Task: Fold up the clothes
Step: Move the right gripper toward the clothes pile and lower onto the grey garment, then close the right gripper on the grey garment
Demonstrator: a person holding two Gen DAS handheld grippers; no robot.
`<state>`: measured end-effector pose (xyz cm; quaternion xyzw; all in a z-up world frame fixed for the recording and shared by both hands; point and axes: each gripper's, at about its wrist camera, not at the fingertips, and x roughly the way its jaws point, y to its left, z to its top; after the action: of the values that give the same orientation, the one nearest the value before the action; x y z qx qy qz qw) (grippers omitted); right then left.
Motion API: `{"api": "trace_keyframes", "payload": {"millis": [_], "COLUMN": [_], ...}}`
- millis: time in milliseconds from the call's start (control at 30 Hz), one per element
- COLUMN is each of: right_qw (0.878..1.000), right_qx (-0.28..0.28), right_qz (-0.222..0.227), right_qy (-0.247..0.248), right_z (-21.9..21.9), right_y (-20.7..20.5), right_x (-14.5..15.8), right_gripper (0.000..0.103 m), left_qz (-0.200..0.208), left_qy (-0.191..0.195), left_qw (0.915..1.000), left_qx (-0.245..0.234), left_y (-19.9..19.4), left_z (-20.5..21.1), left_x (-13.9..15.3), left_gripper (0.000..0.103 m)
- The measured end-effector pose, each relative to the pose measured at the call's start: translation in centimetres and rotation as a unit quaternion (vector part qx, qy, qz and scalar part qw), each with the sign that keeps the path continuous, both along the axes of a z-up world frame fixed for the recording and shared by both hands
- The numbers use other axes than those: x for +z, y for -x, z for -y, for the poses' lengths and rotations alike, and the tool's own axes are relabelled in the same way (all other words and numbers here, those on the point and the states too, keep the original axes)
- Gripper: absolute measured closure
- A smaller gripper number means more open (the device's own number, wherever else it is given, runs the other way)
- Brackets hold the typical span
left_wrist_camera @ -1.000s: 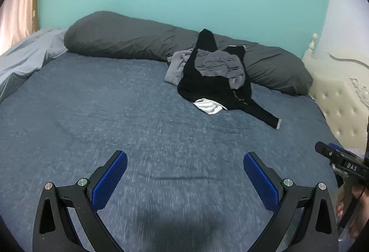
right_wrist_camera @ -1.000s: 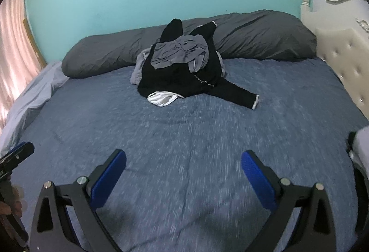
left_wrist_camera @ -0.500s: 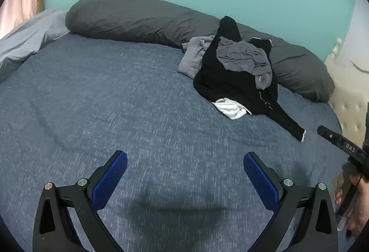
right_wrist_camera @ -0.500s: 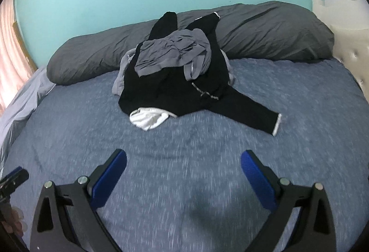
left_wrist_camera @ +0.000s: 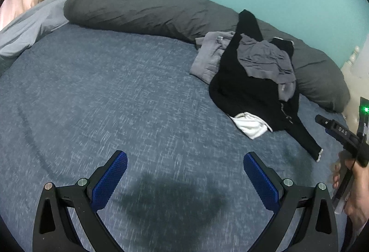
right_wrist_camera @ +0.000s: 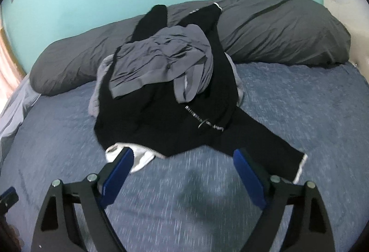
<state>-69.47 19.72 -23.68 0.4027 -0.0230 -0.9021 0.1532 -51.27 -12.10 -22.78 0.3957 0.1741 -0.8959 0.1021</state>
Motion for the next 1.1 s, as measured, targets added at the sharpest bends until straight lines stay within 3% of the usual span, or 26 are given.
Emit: {"api": "trace_keyframes", "payload": {"millis": [433,800,967,1033,1100], "right_qw": [1.000,0.999,0.999,1.000,1.000], "right_qx": [-0.012,-0.026,-0.028,-0.021,-0.013], "right_qz": [0.019,0.017,0.020,0.018,0.005], "right_qy": [-0.014,-0.027,-0.018,-0.016,-0.019], "right_z": [2.8,4.6,4.6,4.7,4.9], "right_y": [10.1,14.9,15.6,15.5,15.2], "right_x": [-4.0,-6.7,-7.5,-7.5,-7.1], "right_gripper": [0.014,0.015,0.040,0.053,0.075], "left_qz": [0.037,0.039,0.040,0.041,0.040], "left_qy": [-0.015,-0.017,-0.018,-0.019,-0.020], "left_qw": [0.9989,0.9988,0.9988,0.9987,0.9987], "left_qx": [0.024,0.024,0.023,0.023,0.022], "left_y": [3.9,4.3,3.8,3.6,3.4], "left_z": [3.2,4.8,5.1,5.1,5.0], "left_x": [-3.8,-5.1,-5.6,-5.8,-5.8], "left_gripper": [0.000,0.000,0.000,0.000,0.000]}}
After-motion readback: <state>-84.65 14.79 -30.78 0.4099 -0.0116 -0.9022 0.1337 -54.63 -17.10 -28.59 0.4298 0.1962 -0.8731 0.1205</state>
